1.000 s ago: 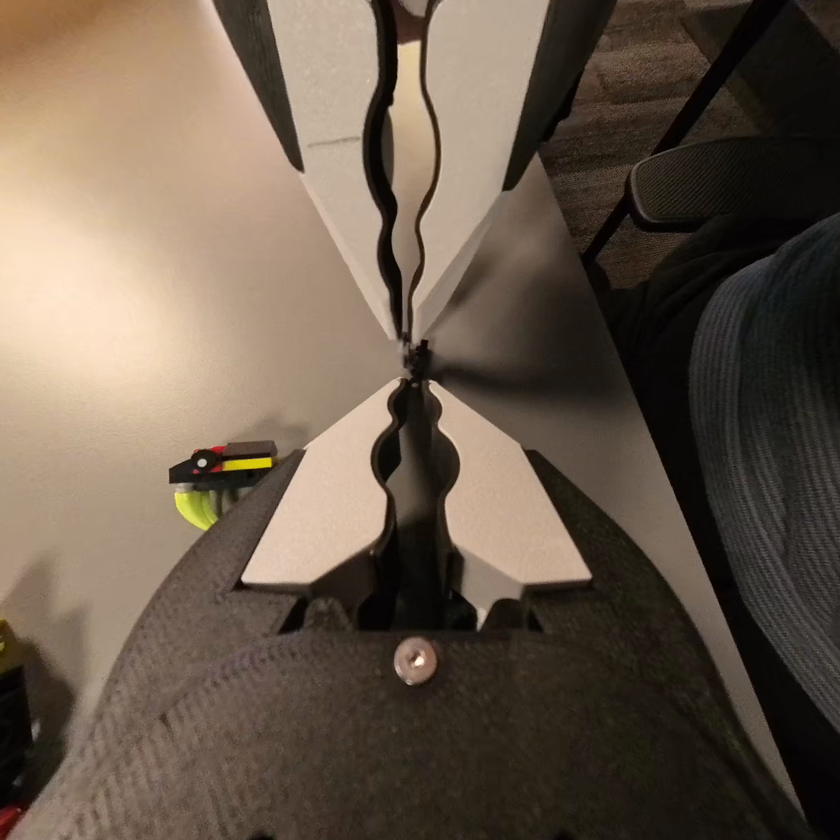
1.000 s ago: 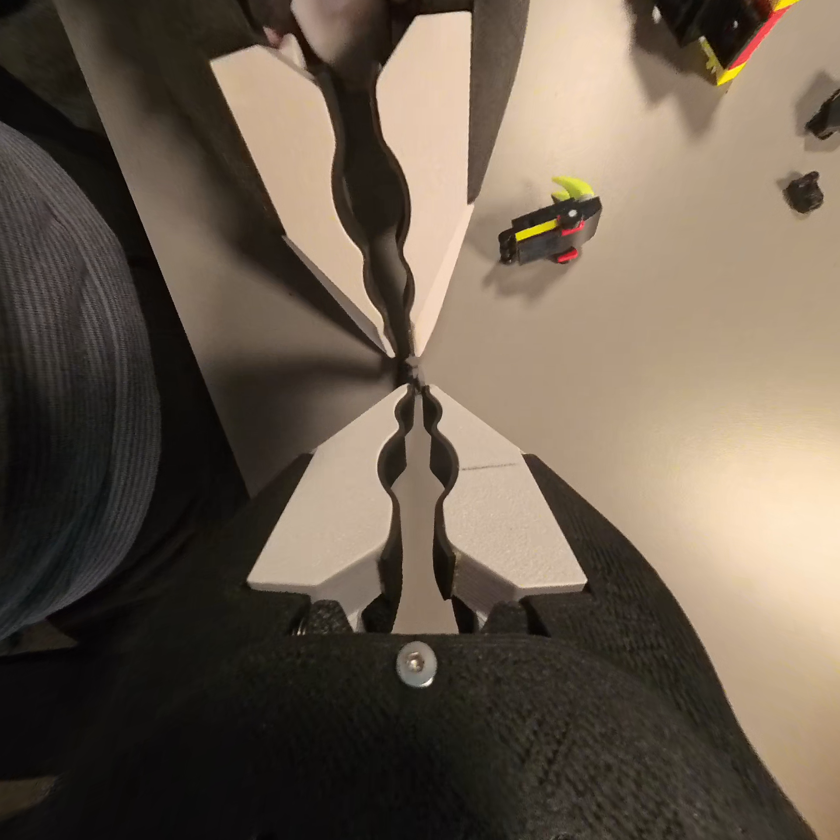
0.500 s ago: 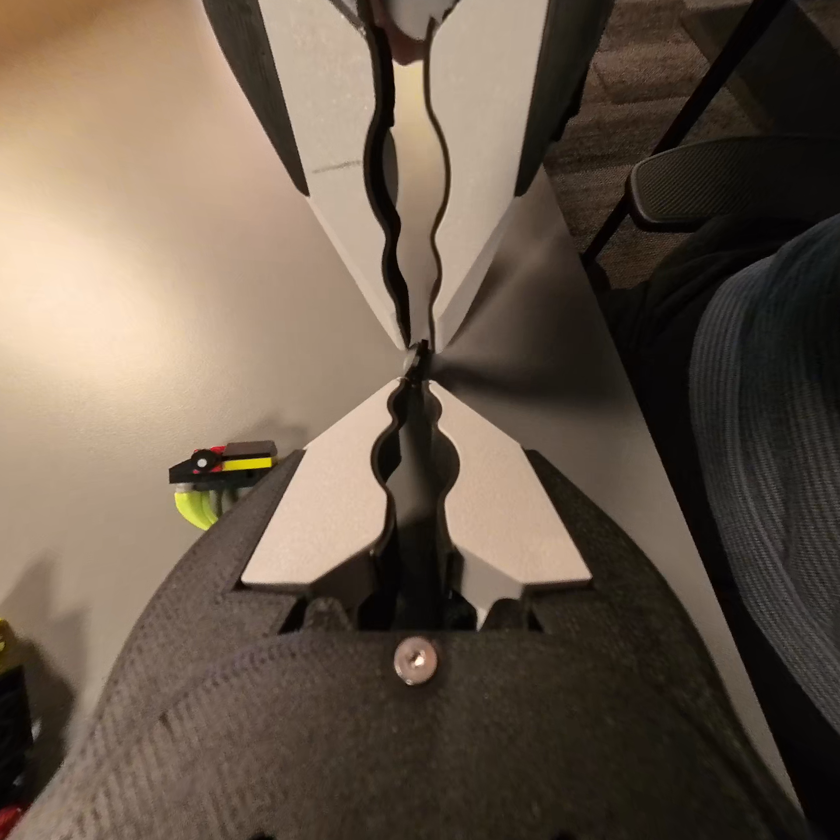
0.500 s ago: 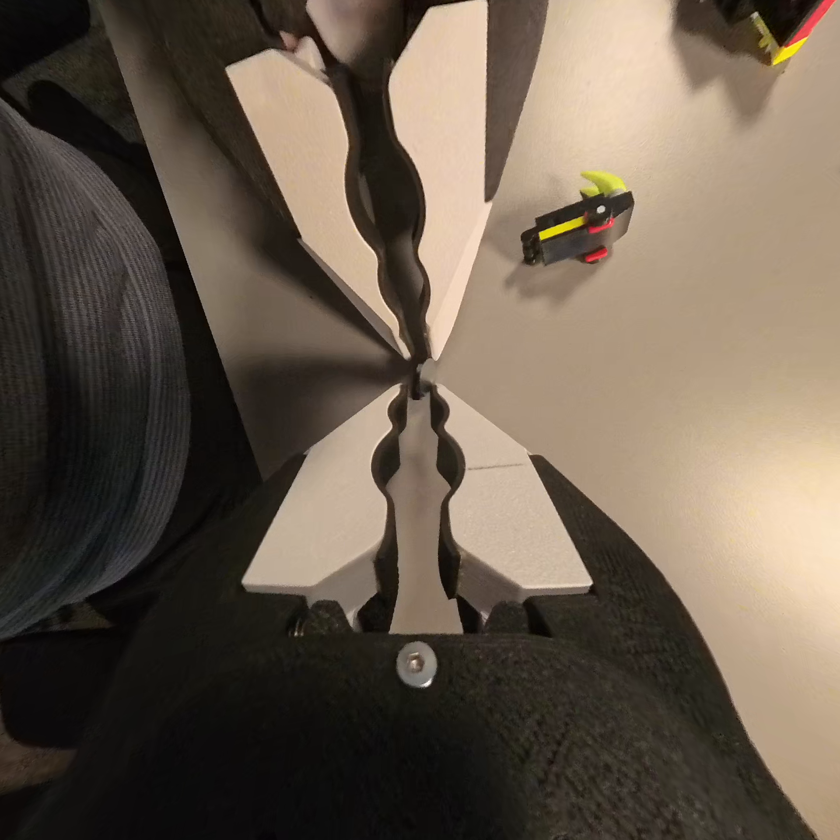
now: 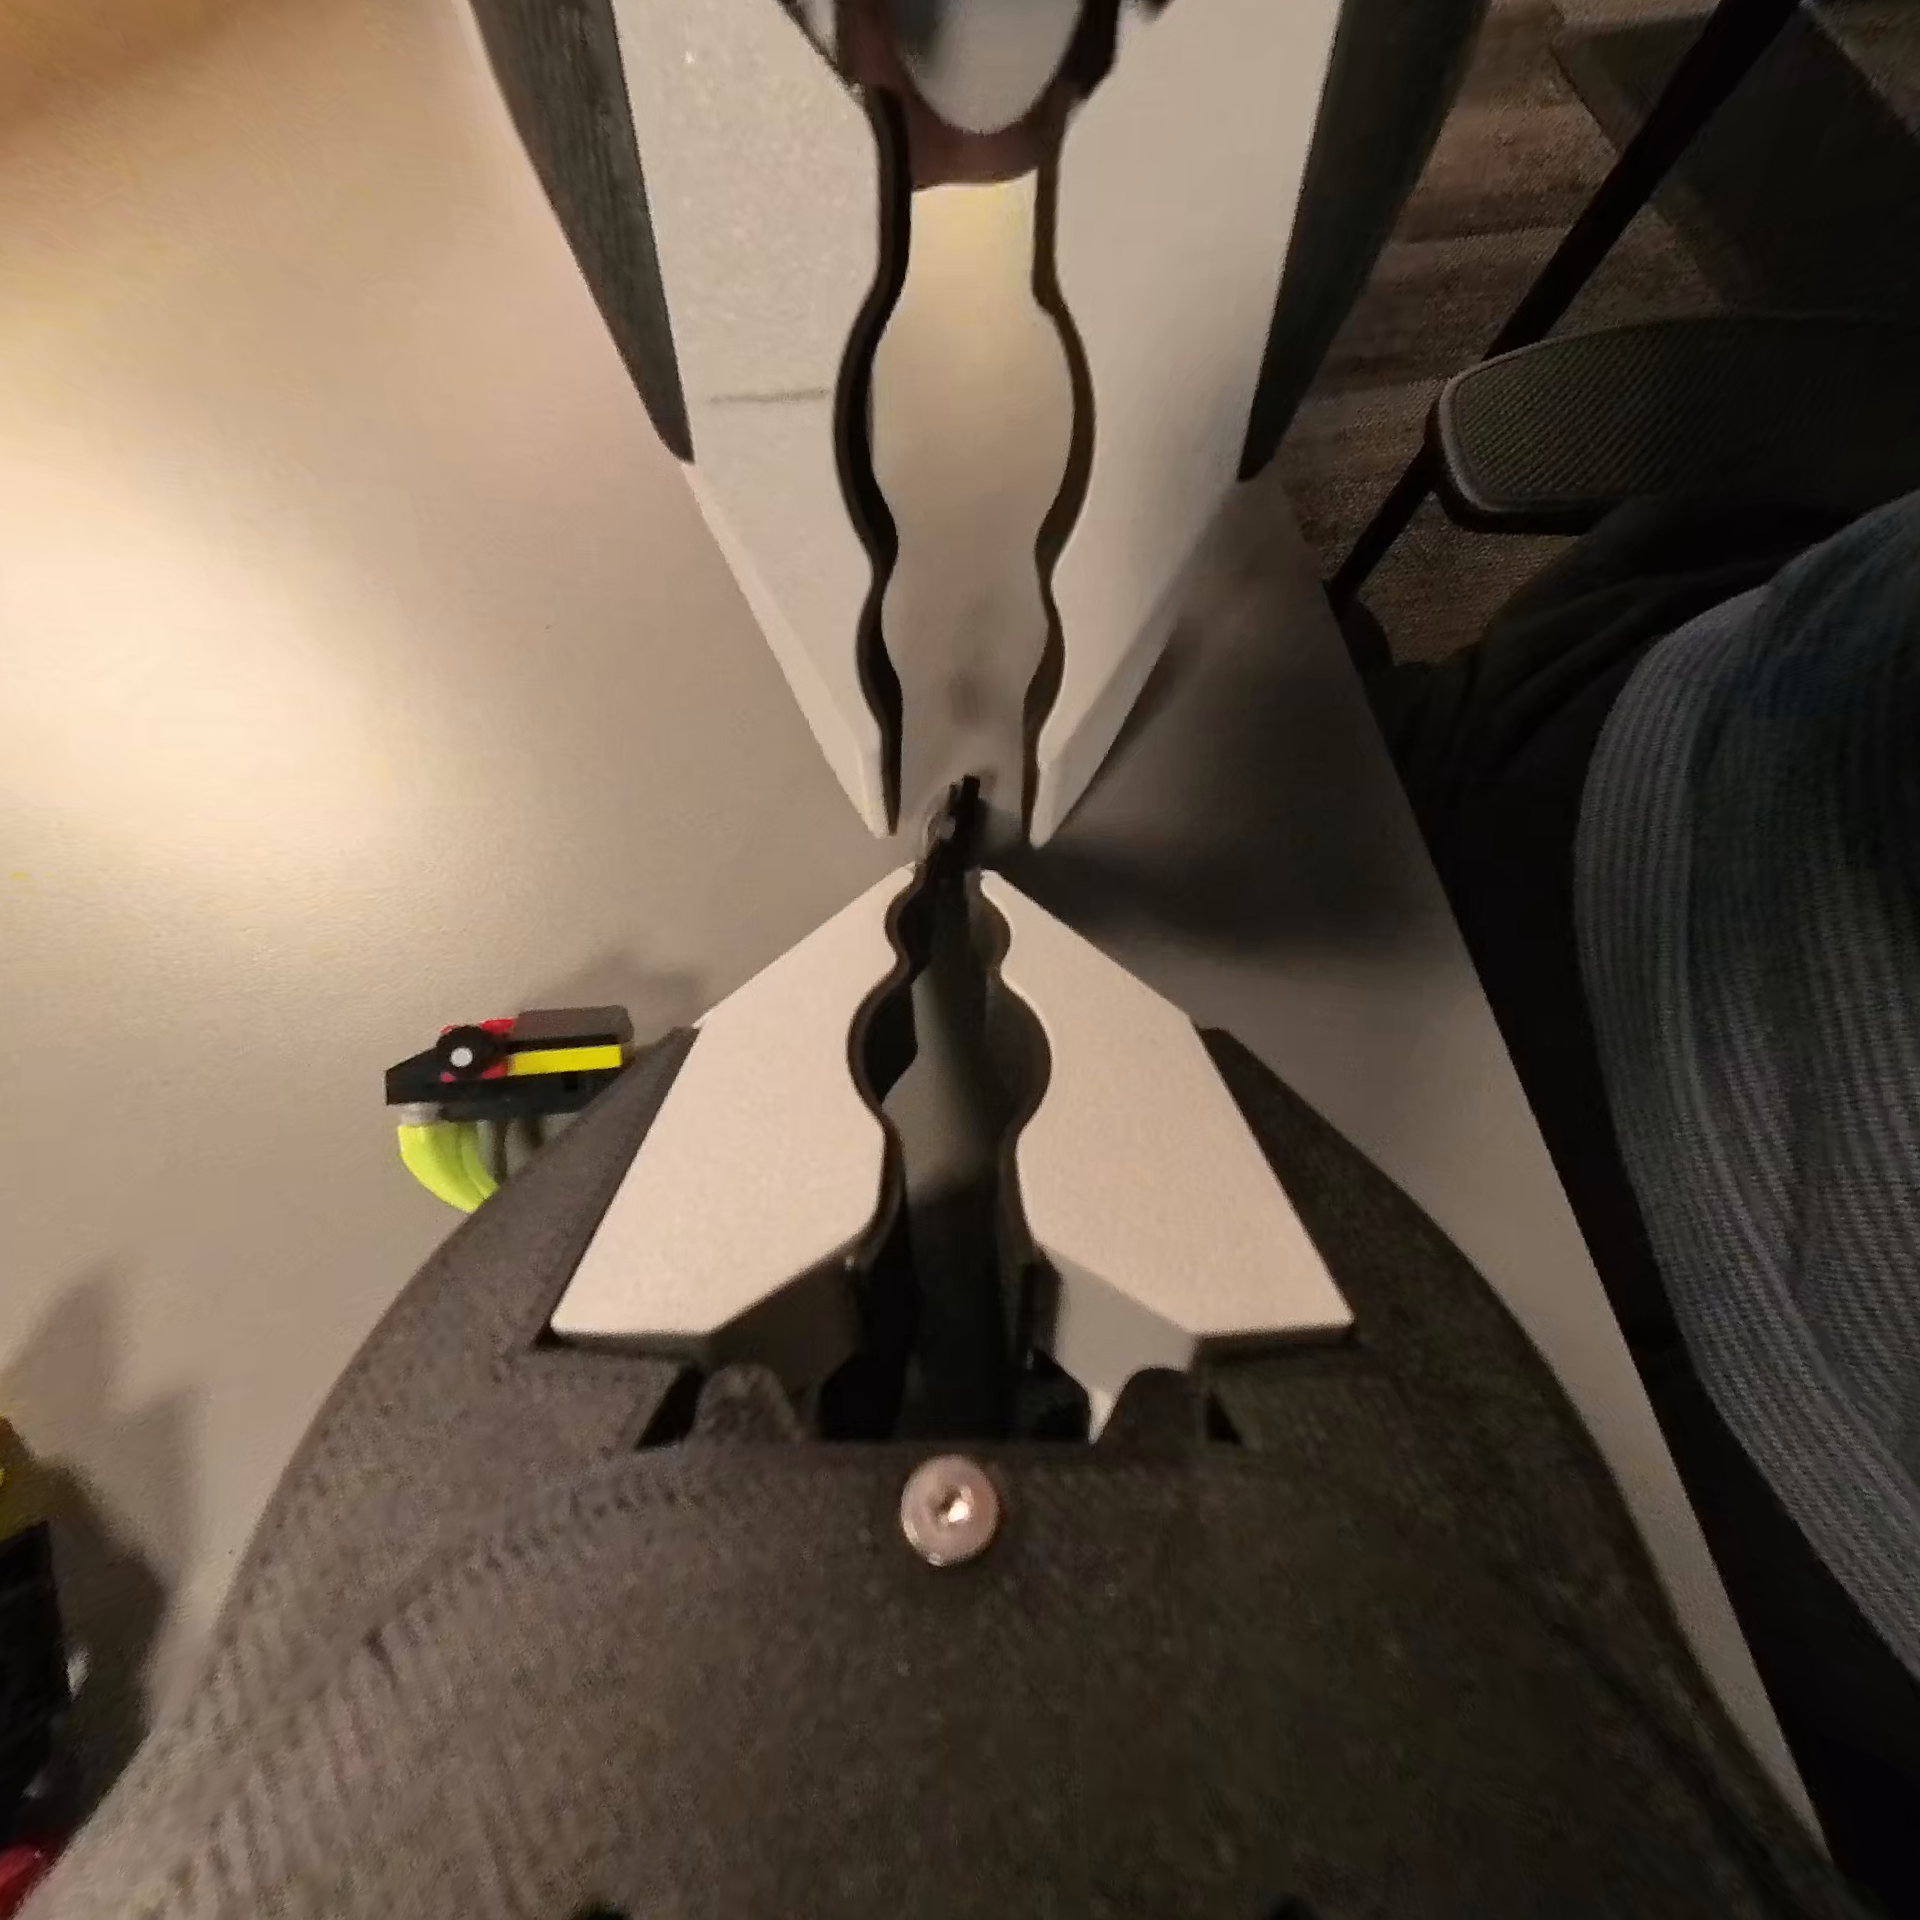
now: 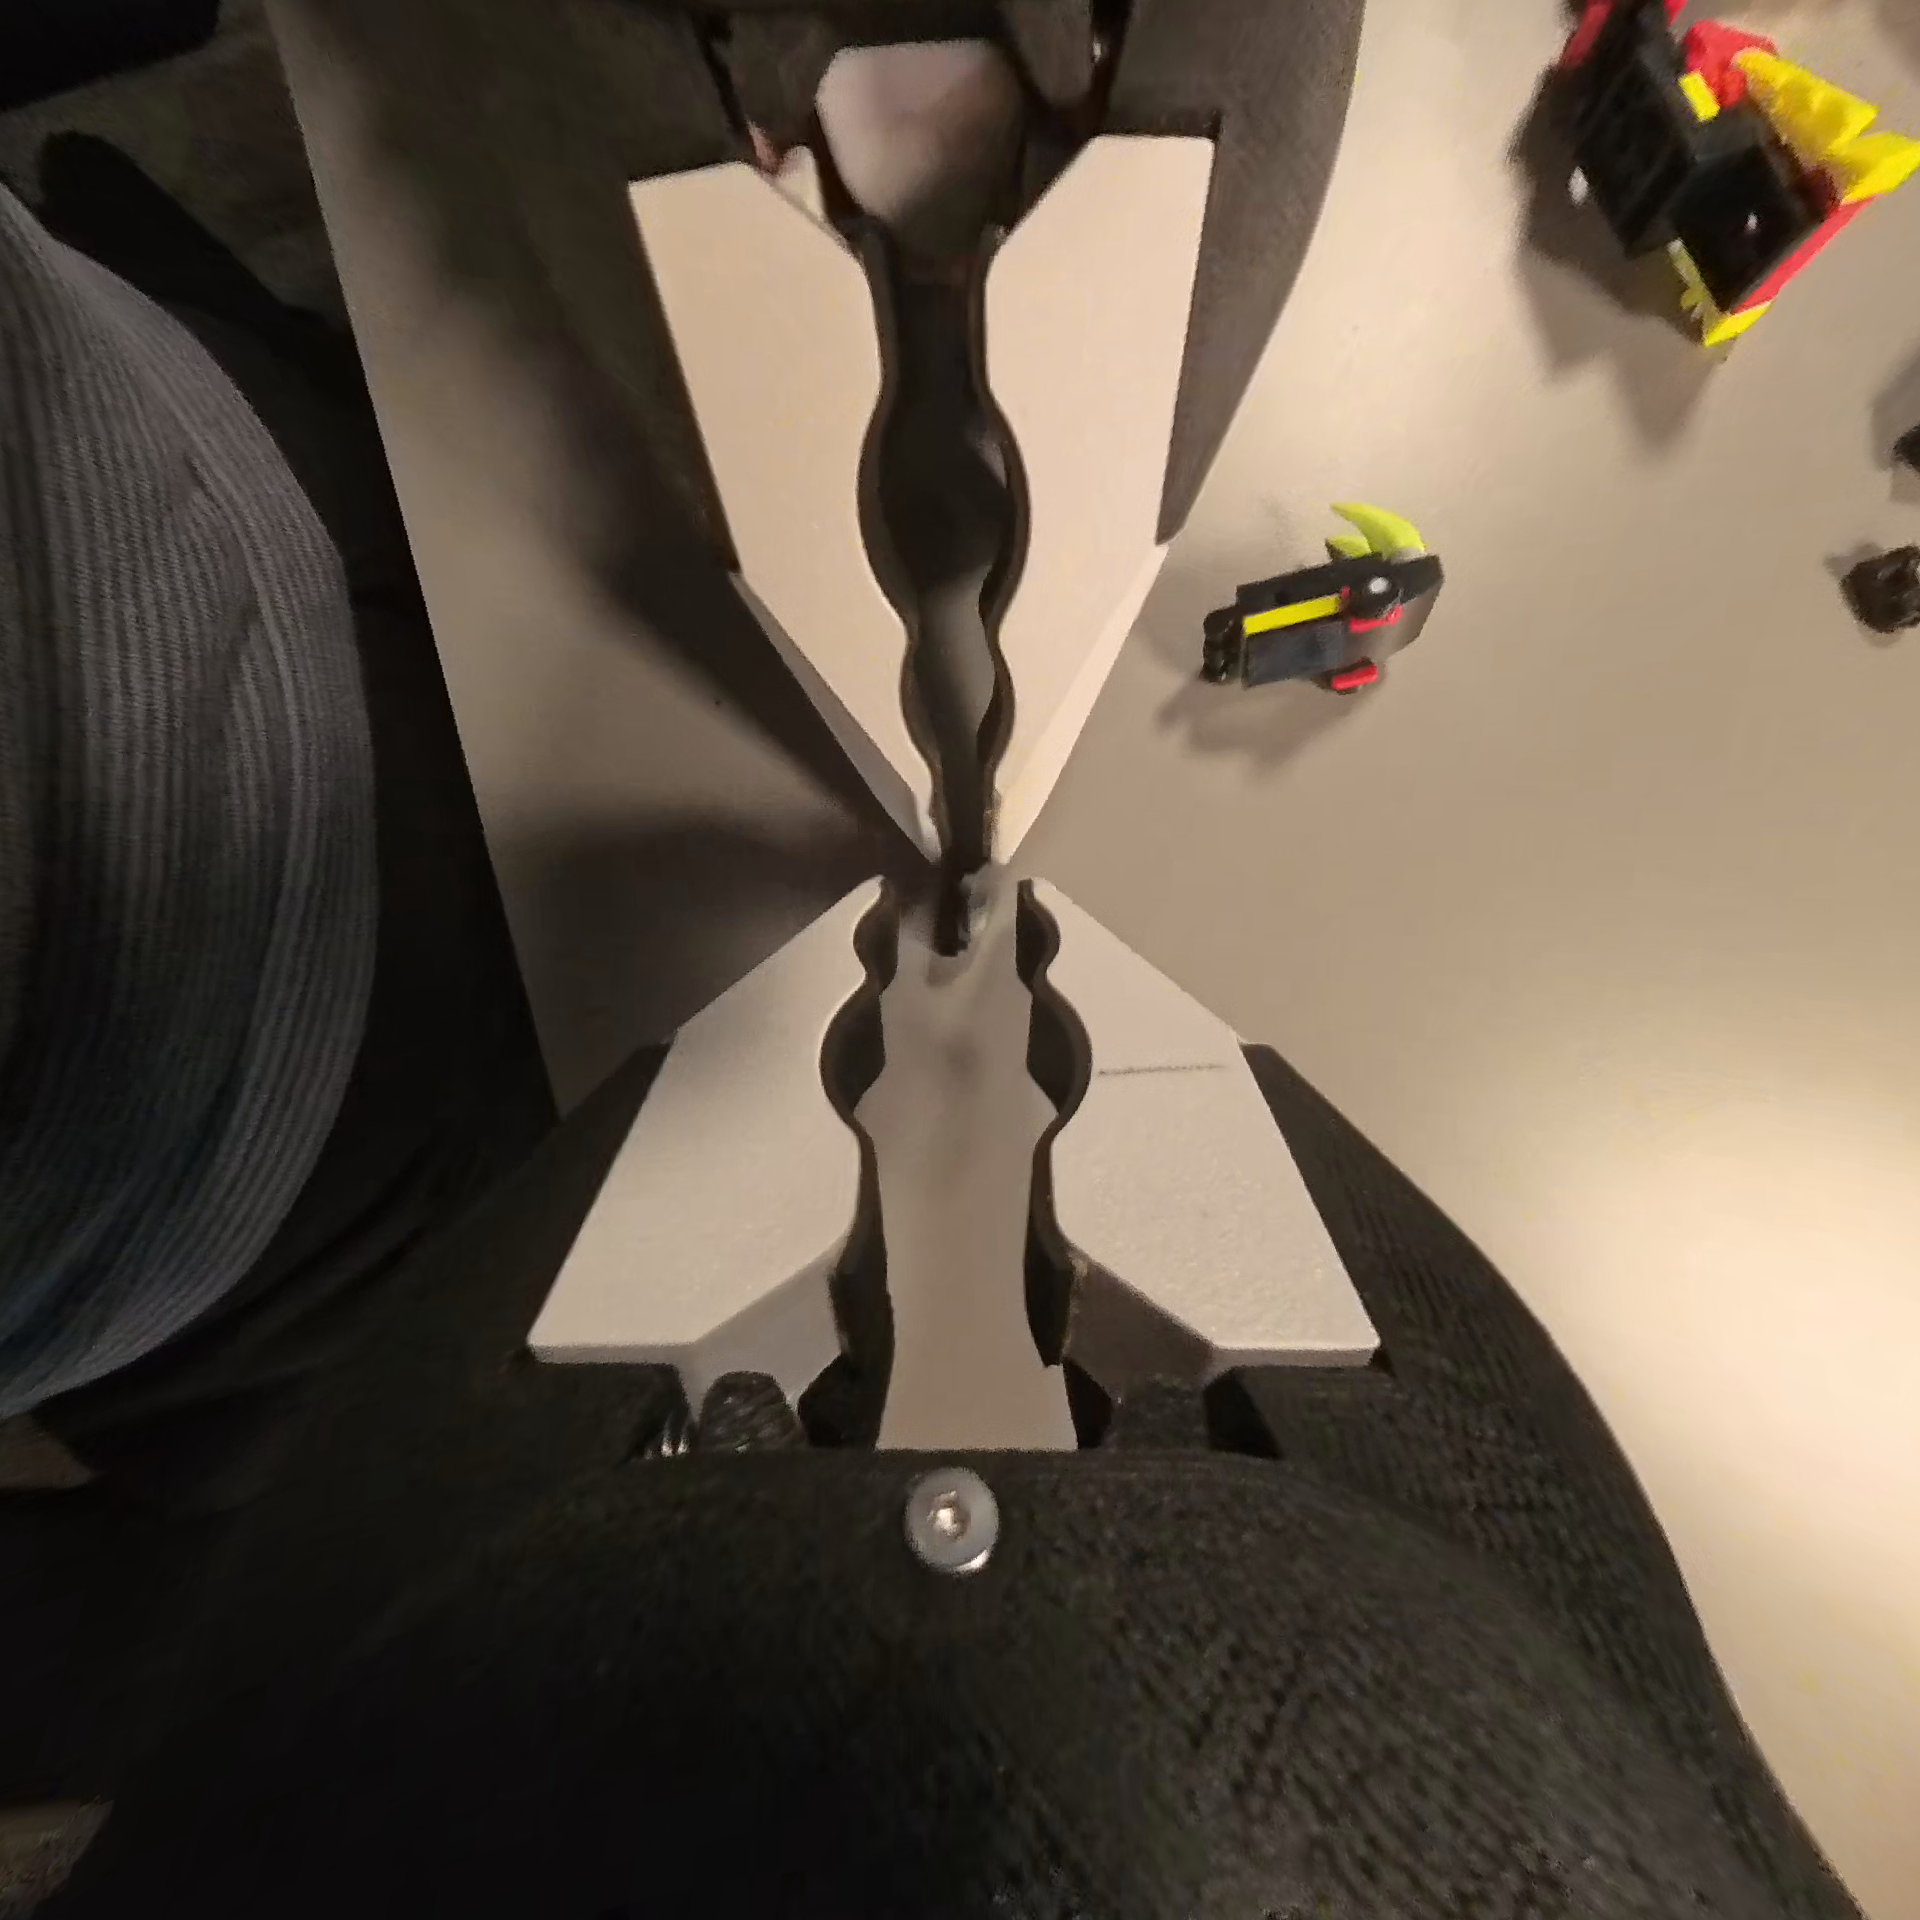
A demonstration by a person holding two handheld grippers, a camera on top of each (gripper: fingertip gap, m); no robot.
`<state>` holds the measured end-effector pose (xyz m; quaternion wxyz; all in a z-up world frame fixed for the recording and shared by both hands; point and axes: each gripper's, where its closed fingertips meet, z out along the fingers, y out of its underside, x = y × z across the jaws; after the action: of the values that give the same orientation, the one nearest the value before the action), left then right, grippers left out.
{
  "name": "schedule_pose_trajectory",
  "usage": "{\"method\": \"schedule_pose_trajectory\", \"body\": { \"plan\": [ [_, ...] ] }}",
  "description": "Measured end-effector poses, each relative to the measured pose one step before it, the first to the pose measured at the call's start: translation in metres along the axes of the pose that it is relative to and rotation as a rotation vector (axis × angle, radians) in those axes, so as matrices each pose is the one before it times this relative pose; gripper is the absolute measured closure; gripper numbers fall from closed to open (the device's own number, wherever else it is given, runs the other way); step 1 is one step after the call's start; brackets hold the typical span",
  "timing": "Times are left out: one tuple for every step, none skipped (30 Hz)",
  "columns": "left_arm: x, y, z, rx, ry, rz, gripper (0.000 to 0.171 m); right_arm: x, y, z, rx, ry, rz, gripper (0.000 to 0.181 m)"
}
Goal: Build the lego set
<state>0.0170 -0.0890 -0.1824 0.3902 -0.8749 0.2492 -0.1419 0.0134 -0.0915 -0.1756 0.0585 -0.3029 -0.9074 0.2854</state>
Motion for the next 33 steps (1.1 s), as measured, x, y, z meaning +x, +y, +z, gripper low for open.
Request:
{"method": "schedule_pose_trajectory", "body": {
  "plan": [
    [0.00001,-0.00006,0.00006,0.00000,0.0003,-0.0003,0.167,0.00027,0.00035,0.00086,-0.0044,0.0101,-0.0147,0.161],
    [-0.00005,0.00003,-0.00004,0.00001,0.0001,-0.0002,0.167,-0.00009,0.00092,0.00086,-0.0074,0.0068,-0.0140,0.161],
    [-0.00002,0.00008,0.00006,-0.00002,-0.0001,0.0001,0.167,-0.00006,0.00088,0.00094,-0.0066,0.0058,-0.0104,0.162],
    [0.00001,0.00000,0.00000,-0.00002,0.0000,-0.0001,0.167,0.00009,0.00099,0.00084,-0.0077,0.0041,-0.0060,0.162],
    [0.00005,0.00000,0.00000,-0.00002,0.0002,-0.0003,0.167,0.00006,0.00087,0.00086,-0.0060,0.0020,-0.0032,0.163],
    [-0.00008,-0.00002,0.00002,-0.00001,0.0002,-0.0004,0.167,0.00000,0.00057,0.00063,-0.0024,-0.0003,-0.0008,0.164],
    [0.00003,0.00000,0.00000,0.00001,0.0001,-0.0002,0.167,0.00023,-0.00028,0.00012,0.0031,0.0001,0.0005,0.166],
    [0.00001,0.00000,0.00000,-0.00003,0.0000,-0.0002,0.167,-0.00006,-0.00002,-0.00002,0.0011,-0.0032,0.0013,0.167],
    [-0.00002,-0.00003,0.00002,0.00003,0.0001,-0.0014,0.167,0.00027,0.00008,0.00005,0.0004,-0.0009,0.0023,0.168],
    [-0.00001,0.00007,-0.00009,-0.00001,0.0004,-0.0014,0.167,0.00018,-0.00003,0.00011,0.0010,-0.0011,0.0012,0.168],
    [-0.00005,-0.00003,0.00002,0.00003,0.0004,-0.0004,0.167,0.00023,0.00000,-0.00001,0.0000,-0.0006,0.0008,0.169],
    [0.00005,0.00000,0.00000,-0.00003,0.0002,-0.0002,0.167,0.00024,0.00003,-0.00002,-0.0004,0.0001,-0.0002,0.170],
    [-0.00003,0.00001,0.00000,-0.00005,-0.0001,0.0002,0.167,0.00018,0.00018,0.00003,-0.0012,0.0004,-0.0006,0.170],
    [-0.00003,0.00000,0.00000,-0.00001,-0.0001,0.0002,0.167,0.00040,0.00041,-0.00023,-0.0025,-0.0005,-0.0007,0.171],
    [0.00001,0.00000,0.00000,-0.00003,0.0001,-0.0001,0.167,0.00032,0.00058,-0.00032,-0.0029,-0.0011,-0.0013,0.172],
    [0.00004,0.00006,-0.00006,-0.00001,-0.0001,0.0001,0.167,-0.00029,0.00055,-0.00032,-0.0021,-0.0052,0.0000,0.172],
    [0.00002,-0.00003,0.00004,-0.00001,-0.0003,0.0004,0.167,-0.00013,0.00055,-0.00034,-0.0011,-0.0046,0.0006,0.172],
    [0.00003,-0.00003,0.00004,-0.00003,-0.0002,0.0003,0.167,-0.00014,0.00017,-0.00013,0.0006,-0.0038,0.0007,0.172],
    [0.00000,0.00000,0.00000,-0.00002,0.0000,0.0000,0.167,-0.00011,0.00004,-0.00007,0.0022,-0.0023,0.0010,0.172],
    [-0.00003,0.00003,-0.00005,-0.00001,0.0003,-0.0003,0.167,-0.00006,-0.00019,0.00006,0.0026,-0.0017,0.0030,0.172],
    [0.00004,0.00001,0.00000,-0.00004,0.0002,-0.0002,0.167,-0.00015,-0.00018,0.00006,0.0028,-0.0008,0.0030,0.172],
    [0.00000,0.00008,0.00006,-0.00003,0.0001,0.0001,0.167,-0.00015,-0.00037,0.00028,0.0039,0.0006,0.0031,0.172],
    [0.00005,0.00001,-0.00001,-0.00008,0.0003,-0.0001,0.167,-0.00010,-0.00030,0.00025,0.0040,0.0023,0.0013,0.172],
    [0.00000,-0.00002,0.00001,-0.00002,0.0004,-0.0012,0.167,-0.00003,0.00001,0.00000,0.0012,0.0029,-0.0004,0.172],
    [0.00004,-0.00002,-0.00002,0.00018,-0.0003,-0.0042,0.167,-0.00003,0.00001,0.00001,0.0000,0.0034,0.0022,0.172],
    [0.00005,0.00006,-0.00006,-0.00003,-0.0009,-0.0016,0.167,0.00007,0.00014,0.00004,0.0004,0.0037,0.0009,0.172],
    [0.00002,0.00003,-0.00002,-0.00004,-0.0006,0.0006,0.167,0.00001,0.00014,0.00002,0.0015,0.0041,0.0010,0.172],
    [-0.00001,0.00002,0.00012,-0.00004,0.0002,-0.0003,0.167,0.00012,0.00006,-0.00004,0.0015,0.0057,-0.0014,0.172],
    [0.00005,0.00003,-0.00002,-0.00001,-0.0004,0.0004,0.167,-0.00004,0.00012,0.00003,0.0024,0.0066,-0.0028,0.172],
    [0.00000,-0.00002,-0.00008,-0.00004,-0.0022,0.0028,0.167,0.00001,0.00016,0.00000,0.0018,0.0074,0.0013,0.172],
    [0.00016,0.00001,0.00007,0.00025,-0.0049,0.0067,0.167,-0.00007,0.00006,-0.00003,0.0004,0.0083,-0.0022,0.172],
    [0.00017,-0.00007,-0.00014,0.00057,-0.0077,0.0109,0.167,-0.00029,0.00015,-0.00009,0.0001,0.0070,-0.0029,0.172],
    [0.00037,-0.00001,-0.00010,0.00089,-0.0084,0.0155,0.167,-0.00060,0.00022,-0.00013,-0.0007,0.0026,0.0012,0.172]
  ]
}}
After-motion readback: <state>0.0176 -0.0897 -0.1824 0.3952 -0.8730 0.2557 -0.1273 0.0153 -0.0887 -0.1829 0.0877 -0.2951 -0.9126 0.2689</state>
